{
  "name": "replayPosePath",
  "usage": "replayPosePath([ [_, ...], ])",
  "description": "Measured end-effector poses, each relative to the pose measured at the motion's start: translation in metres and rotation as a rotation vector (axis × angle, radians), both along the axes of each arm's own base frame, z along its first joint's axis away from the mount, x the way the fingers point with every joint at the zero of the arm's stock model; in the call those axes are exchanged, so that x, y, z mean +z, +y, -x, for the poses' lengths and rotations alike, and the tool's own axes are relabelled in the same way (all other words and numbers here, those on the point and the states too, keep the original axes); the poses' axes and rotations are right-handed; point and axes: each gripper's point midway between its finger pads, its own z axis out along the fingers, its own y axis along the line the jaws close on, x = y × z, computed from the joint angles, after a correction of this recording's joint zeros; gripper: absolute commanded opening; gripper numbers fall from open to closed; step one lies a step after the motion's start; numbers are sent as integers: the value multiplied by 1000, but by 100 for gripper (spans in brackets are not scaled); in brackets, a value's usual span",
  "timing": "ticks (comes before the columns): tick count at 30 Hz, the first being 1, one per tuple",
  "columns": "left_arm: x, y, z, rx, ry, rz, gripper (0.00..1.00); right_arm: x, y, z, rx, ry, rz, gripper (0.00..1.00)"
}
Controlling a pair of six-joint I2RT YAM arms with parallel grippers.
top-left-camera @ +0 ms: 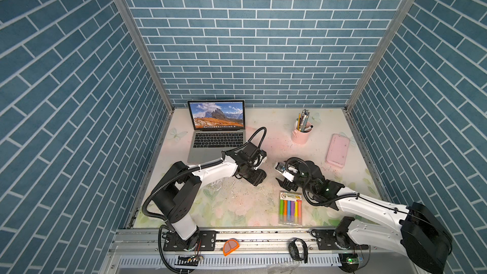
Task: Insert the wireless mouse receiver into the laptop
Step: Pick up the mouse from the center of the board.
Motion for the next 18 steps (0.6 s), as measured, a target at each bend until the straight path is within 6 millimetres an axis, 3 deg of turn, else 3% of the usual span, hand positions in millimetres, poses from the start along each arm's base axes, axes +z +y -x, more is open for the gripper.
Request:
replayPosePath([
  [10, 37, -3, 20, -65, 116, 23, 46, 10, 31, 11, 133, -159, 31, 86],
  [18, 62, -4, 29, -73, 185, 70, 46, -6, 45, 20, 202, -166, 70, 87],
])
